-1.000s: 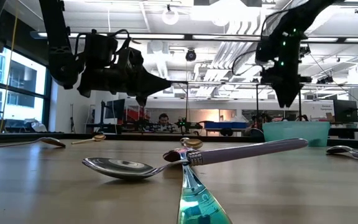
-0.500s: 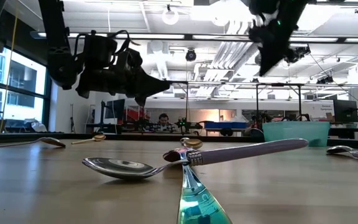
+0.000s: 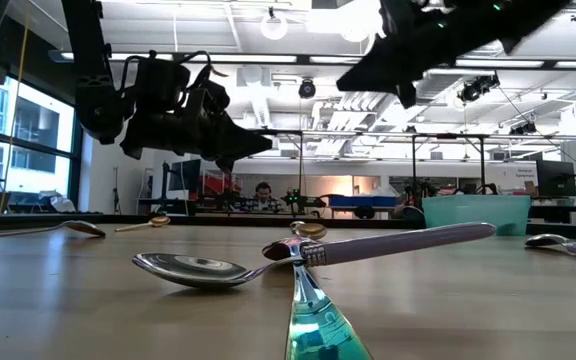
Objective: Sort silverware by color (type)
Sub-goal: Put the purple spoon into the orange bin
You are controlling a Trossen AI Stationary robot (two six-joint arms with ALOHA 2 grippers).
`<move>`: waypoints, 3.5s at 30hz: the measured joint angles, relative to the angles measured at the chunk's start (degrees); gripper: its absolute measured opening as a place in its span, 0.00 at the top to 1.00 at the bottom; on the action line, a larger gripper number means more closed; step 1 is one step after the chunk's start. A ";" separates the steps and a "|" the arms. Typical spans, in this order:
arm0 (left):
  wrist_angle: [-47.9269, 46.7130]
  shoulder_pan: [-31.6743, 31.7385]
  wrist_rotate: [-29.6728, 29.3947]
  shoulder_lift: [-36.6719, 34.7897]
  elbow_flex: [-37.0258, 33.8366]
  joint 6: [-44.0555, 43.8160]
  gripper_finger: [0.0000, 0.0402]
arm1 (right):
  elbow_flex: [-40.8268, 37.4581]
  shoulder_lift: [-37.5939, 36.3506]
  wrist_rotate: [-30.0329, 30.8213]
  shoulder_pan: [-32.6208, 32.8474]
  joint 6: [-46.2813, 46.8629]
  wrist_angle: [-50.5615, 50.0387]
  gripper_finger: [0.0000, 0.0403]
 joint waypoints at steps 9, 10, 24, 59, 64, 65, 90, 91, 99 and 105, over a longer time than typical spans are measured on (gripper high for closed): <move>0.00 -4.22 -0.74 0.00 0.00 3.26 1.00 | -6.26 0.00 9.16 10.39 5.54 6.34 1.00; 0.00 -4.88 -0.74 0.00 0.00 3.53 1.00 | -6.20 0.00 9.76 11.50 5.38 6.42 1.00; -11.89 -14.35 -10.55 0.00 0.04 4.44 1.00 | -0.33 0.00 12.03 20.95 6.05 0.14 1.00; -47.80 -34.57 -49.67 -25.32 6.83 -9.44 1.00 | 10.11 -1.86 -8.43 14.51 4.99 -9.49 0.97; -55.60 -35.97 -52.99 -26.58 7.17 -18.62 1.00 | 16.20 -1.56 -7.71 17.29 4.91 -21.02 0.99; -56.11 -36.46 -53.15 -26.58 7.25 -19.55 1.00 | 17.35 -1.29 -7.11 17.86 4.82 -23.60 0.99; -83.45 -48.68 -52.45 -28.89 7.23 -24.29 1.00 | 34.75 36.50 -10.57 30.93 22.77 -44.92 0.59; -83.47 -48.68 -52.43 -28.89 7.23 -24.42 1.00 | 35.47 37.68 -10.41 30.93 21.68 -45.43 0.58; -83.55 -48.68 -50.00 -28.89 7.23 -25.63 1.00 | 37.70 43.99 -10.51 30.86 17.36 -46.18 0.65; -82.59 -48.56 -46.27 -28.89 7.23 -29.07 1.00 | 37.63 43.70 -10.77 30.85 17.44 -46.07 0.89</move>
